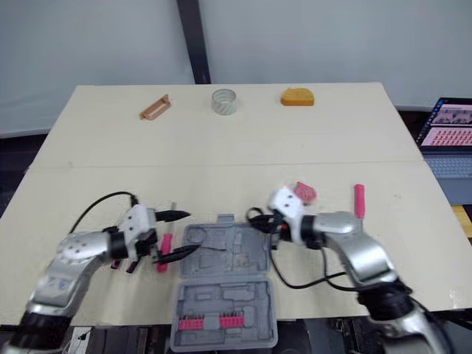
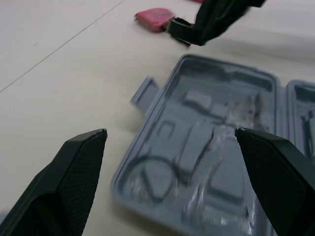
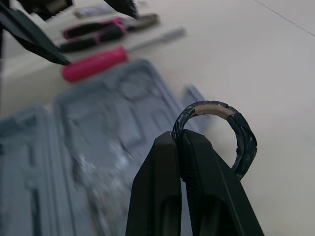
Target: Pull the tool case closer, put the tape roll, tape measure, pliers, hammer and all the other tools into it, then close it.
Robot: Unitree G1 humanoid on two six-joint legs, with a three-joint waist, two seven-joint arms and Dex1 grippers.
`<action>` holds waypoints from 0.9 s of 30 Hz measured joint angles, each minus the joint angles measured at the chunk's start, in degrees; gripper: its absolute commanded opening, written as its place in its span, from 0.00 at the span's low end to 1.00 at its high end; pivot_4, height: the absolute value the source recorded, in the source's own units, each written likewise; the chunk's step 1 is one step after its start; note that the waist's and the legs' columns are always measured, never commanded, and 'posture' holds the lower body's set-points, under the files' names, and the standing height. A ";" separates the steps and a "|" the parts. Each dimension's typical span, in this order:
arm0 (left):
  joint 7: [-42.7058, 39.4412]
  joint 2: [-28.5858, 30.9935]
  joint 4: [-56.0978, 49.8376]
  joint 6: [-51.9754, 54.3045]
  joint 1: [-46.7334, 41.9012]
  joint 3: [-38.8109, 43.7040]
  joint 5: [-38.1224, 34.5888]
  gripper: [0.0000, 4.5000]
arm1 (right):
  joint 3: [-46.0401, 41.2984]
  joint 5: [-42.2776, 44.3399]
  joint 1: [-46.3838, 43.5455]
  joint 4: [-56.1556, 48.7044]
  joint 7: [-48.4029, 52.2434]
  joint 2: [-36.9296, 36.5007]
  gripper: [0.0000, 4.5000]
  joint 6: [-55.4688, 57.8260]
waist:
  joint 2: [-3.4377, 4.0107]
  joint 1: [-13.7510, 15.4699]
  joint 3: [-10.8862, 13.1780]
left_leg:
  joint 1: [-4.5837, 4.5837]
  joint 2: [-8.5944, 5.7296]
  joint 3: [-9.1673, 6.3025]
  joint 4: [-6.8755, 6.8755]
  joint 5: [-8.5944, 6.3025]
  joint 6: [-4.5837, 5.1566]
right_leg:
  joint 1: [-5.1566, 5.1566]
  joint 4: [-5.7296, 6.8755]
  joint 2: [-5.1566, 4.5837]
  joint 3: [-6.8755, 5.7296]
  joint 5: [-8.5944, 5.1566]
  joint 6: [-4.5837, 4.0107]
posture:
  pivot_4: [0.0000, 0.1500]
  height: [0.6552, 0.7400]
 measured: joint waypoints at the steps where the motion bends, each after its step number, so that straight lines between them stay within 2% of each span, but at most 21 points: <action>1: 0.41 0.31 -1.05 0.33 2.34 2.22 -0.59 1.00 | 1.65 -0.29 -1.18 0.62 0.01 1.65 0.01 -0.23 | 0.00 0.03 0.00 | 0.00 0.00 0.00 0.01 0.00 0.00 | 0.00 -0.01 0.00 0.00 0.00 0.00 | 1.00 1.00; 7: 2.16 0.88 -6.12 2.23 14.12 13.72 -5.12 1.00 | 10.58 -4.21 -7.27 9.95 -0.07 10.80 0.01 -2.72 | -0.02 -0.72 -0.01 | 0.06 0.15 0.05 -0.03 -0.05 -0.09 | -0.05 0.06 0.14 0.01 -0.01 -0.03 | 1.00 1.00; 10: 2.41 0.82 -8.44 2.75 18.39 16.70 -6.70 1.00 | 12.54 -6.35 -9.70 14.96 -0.34 14.44 0.01 -3.74 | 0.01 -1.11 0.00 | 0.07 0.27 0.02 -0.05 -0.10 -0.17 | -0.08 0.13 0.26 -0.03 -0.06 -0.13 | 1.00 1.00; 16: 3.02 0.33 -11.05 3.00 21.73 17.92 -7.87 1.00 | 13.87 -8.58 -12.05 21.13 -0.81 18.63 0.01 -4.53 | -0.02 -1.63 -0.02 | 0.08 0.34 0.04 -0.06 -0.13 -0.23 | -0.09 0.14 0.35 -0.02 -0.10 -0.20 | 1.00 1.00; 27: 4.82 0.07 -12.33 3.78 20.41 17.29 -8.01 1.00 | 15.04 -12.06 -12.43 24.48 -1.05 21.23 0.01 -4.77 | 0.00 -1.74 -0.01 | 0.09 0.39 0.07 -0.07 -0.14 -0.25 | -0.13 0.14 0.40 0.00 -0.11 -0.24 | 1.00 1.00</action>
